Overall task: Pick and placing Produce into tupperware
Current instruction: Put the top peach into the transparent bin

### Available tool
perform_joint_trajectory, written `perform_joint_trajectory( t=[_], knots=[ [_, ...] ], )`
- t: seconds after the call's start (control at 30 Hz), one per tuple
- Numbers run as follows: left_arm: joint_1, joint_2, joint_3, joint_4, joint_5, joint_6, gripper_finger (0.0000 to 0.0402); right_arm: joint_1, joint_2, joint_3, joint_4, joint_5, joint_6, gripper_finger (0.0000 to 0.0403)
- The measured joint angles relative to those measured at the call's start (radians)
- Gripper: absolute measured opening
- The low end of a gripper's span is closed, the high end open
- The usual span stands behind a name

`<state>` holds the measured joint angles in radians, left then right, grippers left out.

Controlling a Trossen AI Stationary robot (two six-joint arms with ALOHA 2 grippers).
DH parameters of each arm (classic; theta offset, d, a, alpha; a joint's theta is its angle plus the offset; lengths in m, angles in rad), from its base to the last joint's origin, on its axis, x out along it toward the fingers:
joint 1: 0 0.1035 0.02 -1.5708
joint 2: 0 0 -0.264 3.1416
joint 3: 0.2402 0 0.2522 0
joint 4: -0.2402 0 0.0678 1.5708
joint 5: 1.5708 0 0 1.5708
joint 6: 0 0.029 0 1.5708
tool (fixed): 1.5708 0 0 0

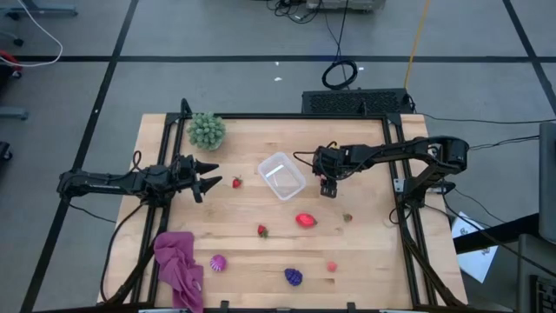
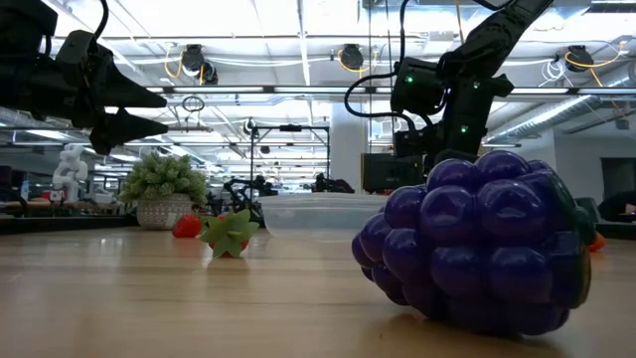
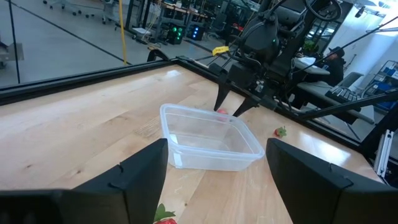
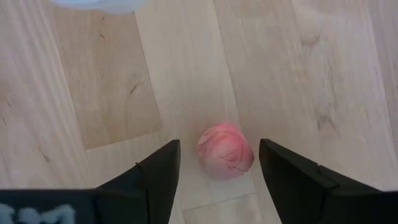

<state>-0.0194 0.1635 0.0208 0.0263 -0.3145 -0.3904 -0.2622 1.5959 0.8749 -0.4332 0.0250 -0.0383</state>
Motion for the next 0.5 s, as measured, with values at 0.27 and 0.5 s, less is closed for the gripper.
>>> perform_joint_trajectory(
  t=[0.27,0.5],
  knots=[
    [0.0,0.0,0.0,0.0,0.0,0.0,0.0273,0.0,0.0,0.0,-0.001,0.0,0.0,0.0164],
    [0.0,0.0,0.0,0.0,0.0,0.0,0.0273,0.0,0.0,0.0,-0.003,0.0,0.0,0.013]
  ],
)
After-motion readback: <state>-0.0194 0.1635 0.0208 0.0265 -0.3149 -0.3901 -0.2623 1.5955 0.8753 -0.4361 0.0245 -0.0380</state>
